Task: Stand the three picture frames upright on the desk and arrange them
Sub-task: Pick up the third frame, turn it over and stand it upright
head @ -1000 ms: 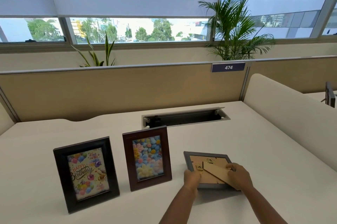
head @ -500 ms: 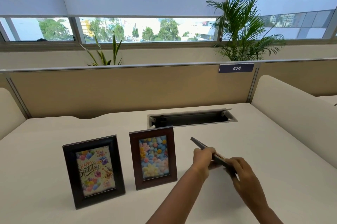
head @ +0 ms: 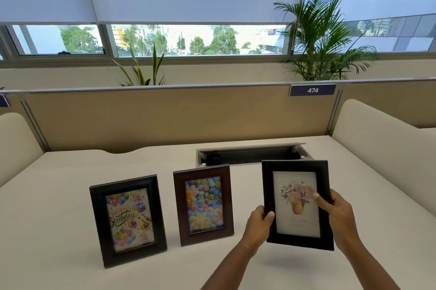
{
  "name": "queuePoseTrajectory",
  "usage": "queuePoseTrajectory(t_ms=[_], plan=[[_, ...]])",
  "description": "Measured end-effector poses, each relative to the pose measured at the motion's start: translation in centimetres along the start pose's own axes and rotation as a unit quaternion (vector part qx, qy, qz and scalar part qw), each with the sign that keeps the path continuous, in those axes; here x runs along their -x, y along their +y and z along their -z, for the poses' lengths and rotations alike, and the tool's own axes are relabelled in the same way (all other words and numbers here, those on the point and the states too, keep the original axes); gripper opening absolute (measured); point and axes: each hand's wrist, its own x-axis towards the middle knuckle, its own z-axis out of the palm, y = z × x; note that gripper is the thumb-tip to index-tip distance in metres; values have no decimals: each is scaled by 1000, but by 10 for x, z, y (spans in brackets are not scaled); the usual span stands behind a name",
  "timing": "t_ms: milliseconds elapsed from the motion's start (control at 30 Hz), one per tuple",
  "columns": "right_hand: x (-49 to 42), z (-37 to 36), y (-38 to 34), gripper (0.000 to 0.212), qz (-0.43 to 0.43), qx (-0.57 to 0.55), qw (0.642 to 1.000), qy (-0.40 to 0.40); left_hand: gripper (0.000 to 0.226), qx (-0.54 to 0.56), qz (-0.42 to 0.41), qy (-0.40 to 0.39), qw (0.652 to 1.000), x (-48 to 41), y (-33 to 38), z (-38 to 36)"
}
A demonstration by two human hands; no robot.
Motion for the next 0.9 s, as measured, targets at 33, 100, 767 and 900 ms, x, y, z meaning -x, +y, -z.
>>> queuePoseTrajectory(t_ms=[33, 100, 767, 900], plan=[[-1, -1, 0, 8, -6, 13, 1000, -2, 12, 37, 3, -4, 999, 0, 0, 0], [-4, -2, 0, 11, -11, 48, 999, -4, 16, 90, 13, 2, 996, 2, 0, -1], [-13, -6, 26, 30, -172, 67, 960, -208, 33, 97, 54, 42, 993, 0, -19, 11], [-19, -11, 33, 38, -161, 82, 963, -202, 46, 74, 51, 80, 993, -6, -24, 11]])
